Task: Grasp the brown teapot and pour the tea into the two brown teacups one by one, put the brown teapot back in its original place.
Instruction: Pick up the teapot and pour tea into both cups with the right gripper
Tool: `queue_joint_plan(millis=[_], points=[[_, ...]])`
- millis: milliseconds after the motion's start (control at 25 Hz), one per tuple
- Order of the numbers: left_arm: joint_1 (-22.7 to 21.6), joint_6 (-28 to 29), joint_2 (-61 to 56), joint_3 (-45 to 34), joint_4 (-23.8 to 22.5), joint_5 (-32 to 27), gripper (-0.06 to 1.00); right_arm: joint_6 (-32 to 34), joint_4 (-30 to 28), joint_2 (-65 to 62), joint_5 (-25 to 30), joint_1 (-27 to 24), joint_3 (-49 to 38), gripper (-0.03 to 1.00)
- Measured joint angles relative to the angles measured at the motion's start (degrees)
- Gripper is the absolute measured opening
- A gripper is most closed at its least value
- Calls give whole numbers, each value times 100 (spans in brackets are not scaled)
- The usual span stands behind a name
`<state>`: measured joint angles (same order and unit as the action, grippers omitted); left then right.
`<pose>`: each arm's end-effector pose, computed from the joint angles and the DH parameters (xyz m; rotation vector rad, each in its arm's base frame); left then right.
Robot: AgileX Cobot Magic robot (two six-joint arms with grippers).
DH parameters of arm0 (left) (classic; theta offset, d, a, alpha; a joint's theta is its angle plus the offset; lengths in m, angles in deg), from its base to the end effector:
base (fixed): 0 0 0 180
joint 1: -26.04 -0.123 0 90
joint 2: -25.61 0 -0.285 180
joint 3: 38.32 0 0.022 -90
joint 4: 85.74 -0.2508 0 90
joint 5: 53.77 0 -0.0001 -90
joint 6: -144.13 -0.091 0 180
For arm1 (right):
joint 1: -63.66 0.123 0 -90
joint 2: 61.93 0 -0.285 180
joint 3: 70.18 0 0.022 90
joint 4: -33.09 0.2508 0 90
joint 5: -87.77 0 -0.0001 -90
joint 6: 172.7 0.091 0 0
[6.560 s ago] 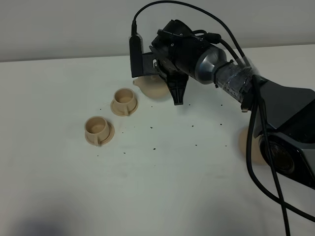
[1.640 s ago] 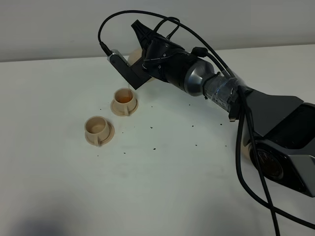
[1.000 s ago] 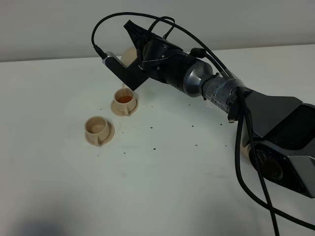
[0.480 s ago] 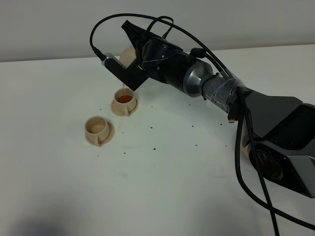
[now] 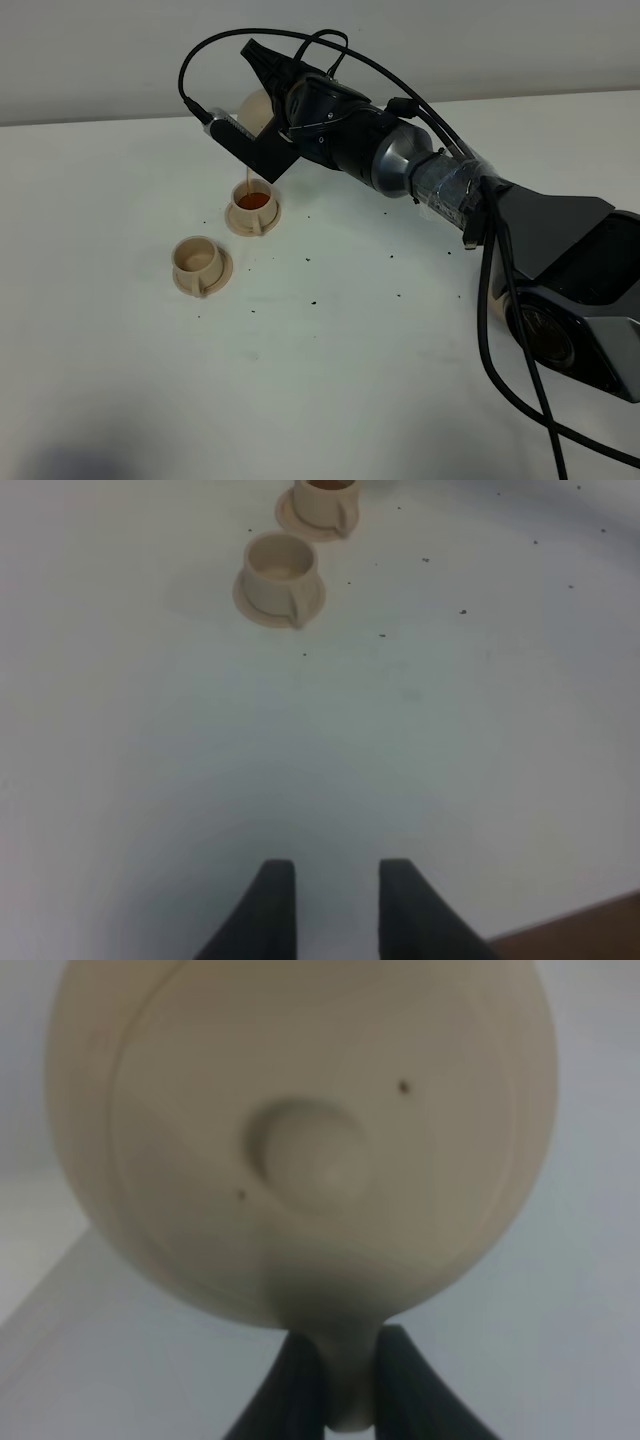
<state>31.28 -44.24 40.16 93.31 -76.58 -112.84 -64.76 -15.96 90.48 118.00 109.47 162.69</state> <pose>0.0129 -0.0137 0.2810 0.2449 2.1077 -0.1620 0.4264 0.3889 0.1924 -2.1980 0.5921 -1.1163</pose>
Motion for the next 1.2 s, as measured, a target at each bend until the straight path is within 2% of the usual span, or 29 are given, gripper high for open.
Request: queue_joint_plan(millis=[440, 1200], points=[[0, 0, 0, 0, 0, 0, 23, 3, -217, 0, -41, 0, 0, 11], [0, 0, 0, 0, 0, 0, 23, 115, -216, 0, 0, 0, 0, 11]])
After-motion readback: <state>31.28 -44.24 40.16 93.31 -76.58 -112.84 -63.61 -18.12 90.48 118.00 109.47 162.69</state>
